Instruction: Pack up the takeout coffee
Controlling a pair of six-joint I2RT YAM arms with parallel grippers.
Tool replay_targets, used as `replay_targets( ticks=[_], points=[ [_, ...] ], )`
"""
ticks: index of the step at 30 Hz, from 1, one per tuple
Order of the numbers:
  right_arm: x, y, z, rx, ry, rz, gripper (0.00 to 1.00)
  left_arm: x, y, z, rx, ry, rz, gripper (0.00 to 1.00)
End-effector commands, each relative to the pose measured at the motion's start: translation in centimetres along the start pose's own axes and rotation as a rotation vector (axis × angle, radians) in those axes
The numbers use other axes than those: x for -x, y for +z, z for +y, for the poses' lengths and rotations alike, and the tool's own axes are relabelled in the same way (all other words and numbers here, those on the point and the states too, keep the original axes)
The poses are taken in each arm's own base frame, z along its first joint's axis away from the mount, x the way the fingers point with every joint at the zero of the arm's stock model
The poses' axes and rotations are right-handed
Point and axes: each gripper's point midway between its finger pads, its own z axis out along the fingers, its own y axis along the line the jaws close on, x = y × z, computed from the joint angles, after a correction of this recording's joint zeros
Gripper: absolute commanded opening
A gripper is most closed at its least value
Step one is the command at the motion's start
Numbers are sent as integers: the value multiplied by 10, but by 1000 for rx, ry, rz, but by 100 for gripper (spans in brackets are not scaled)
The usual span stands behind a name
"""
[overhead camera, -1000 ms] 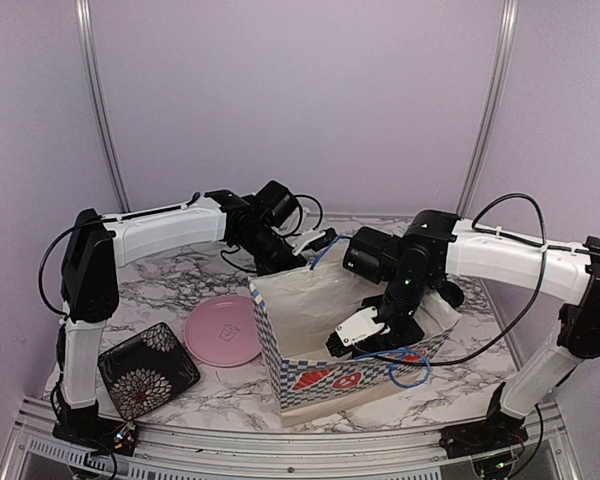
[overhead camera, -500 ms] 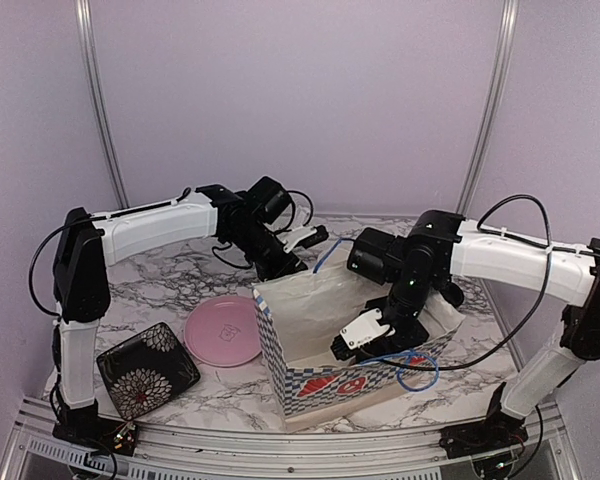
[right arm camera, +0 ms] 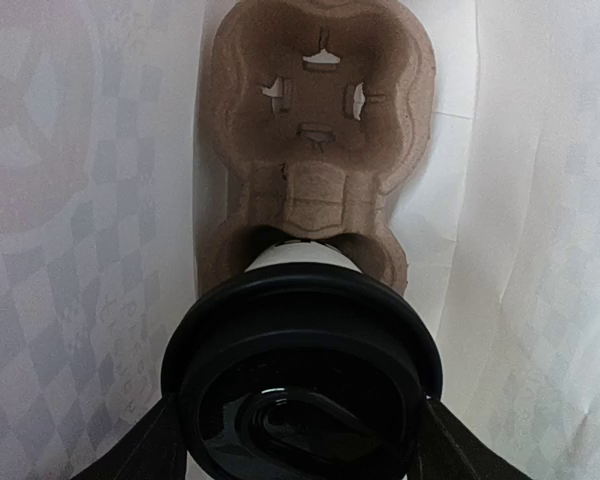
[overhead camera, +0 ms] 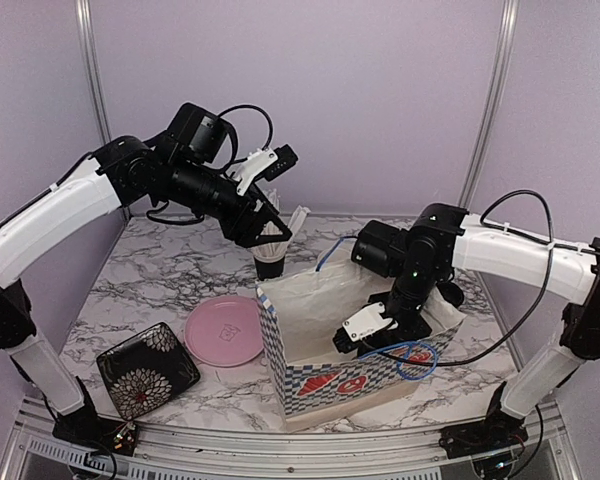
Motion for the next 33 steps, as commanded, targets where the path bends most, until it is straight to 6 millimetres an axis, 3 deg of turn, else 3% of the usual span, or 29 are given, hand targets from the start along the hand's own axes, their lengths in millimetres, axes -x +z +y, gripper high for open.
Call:
replay_targets(
  ticks=[1, 5, 12, 20, 28, 33],
  points=[
    [11, -25, -6, -39, -11, -72, 69, -10, 11, -50, -141, 82, 35, 67],
    [16, -34, -10, -62, -10, -96, 74, -16, 23, -64, -174, 100, 63, 67],
    [18, -44, -8, -87, -13, -122, 79, -24, 53, -64, -168, 115, 116, 62],
    [20, -78, -11, -204, -51, -163, 86, -15, 65, -66, -194, 111, 106, 38],
    [21, -91, -15, -249, -50, -182, 87, -13, 73, -70, -234, 102, 105, 14],
    [24, -113, -17, -315, -74, -211, 89, -9, 71, -69, -225, 104, 96, 0]
  ],
)
